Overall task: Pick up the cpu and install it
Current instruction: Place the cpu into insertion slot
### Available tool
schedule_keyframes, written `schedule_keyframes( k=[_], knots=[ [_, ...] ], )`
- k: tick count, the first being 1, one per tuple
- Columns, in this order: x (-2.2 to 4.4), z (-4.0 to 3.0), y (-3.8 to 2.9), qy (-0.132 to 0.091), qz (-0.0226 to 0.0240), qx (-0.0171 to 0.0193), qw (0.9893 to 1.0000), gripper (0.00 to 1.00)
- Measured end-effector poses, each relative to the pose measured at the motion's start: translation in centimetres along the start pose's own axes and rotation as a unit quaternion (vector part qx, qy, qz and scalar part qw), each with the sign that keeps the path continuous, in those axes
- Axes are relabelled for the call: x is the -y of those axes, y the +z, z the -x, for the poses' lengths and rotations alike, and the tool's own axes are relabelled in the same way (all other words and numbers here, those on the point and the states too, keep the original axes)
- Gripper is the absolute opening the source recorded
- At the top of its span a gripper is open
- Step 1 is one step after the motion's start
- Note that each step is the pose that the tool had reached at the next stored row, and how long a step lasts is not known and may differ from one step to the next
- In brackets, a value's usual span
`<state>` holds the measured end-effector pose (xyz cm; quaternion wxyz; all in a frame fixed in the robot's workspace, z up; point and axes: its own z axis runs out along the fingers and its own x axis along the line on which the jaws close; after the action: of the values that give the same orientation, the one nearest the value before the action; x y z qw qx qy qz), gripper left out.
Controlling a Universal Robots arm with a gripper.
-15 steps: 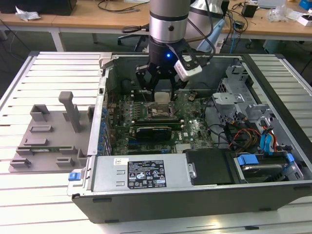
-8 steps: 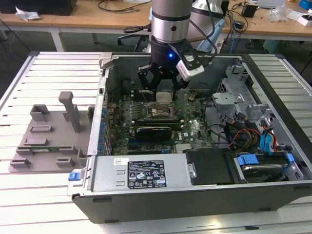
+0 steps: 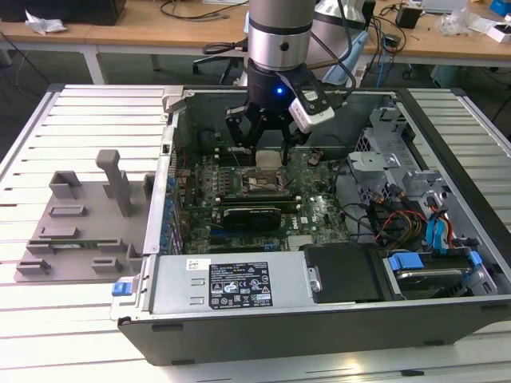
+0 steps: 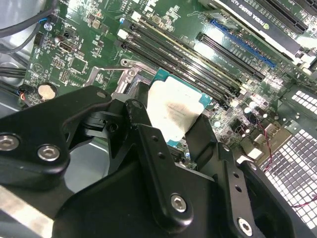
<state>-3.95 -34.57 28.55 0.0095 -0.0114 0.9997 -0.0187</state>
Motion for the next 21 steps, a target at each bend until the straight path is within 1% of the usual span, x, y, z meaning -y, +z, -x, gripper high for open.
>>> schedule_keyframes(
  k=[3, 5, 8, 9, 13, 15, 17, 18, 21],
  knots=[
    [0.00, 0.00, 0.00, 0.004, -0.0001, -0.0001, 1.0000, 0.55],
    [0.00, 0.00, 0.00, 0.017, -0.0004, -0.0006, 0.9999, 0.55],
    [0.00, 0.00, 0.00, 0.040, -0.0009, -0.0015, 0.9992, 0.55],
    [0.00, 0.00, 0.00, 0.055, -0.0011, -0.0021, 0.9985, 0.55],
    [0.00, 0.00, 0.00, 0.079, -0.0016, -0.0030, 0.9968, 0.55],
    [0.00, 0.00, 0.01, 0.093, -0.0019, -0.0035, 0.9957, 0.55],
    [0.00, 0.00, 0.01, 0.100, -0.0020, -0.0038, 0.9950, 0.55],
    [0.00, 0.00, 0.01, 0.107, -0.0023, -0.0040, 0.9943, 0.55],
    [0.00, 0.00, 0.01, 0.117, -0.0025, -0.0044, 0.9931, 0.55]
  ],
)
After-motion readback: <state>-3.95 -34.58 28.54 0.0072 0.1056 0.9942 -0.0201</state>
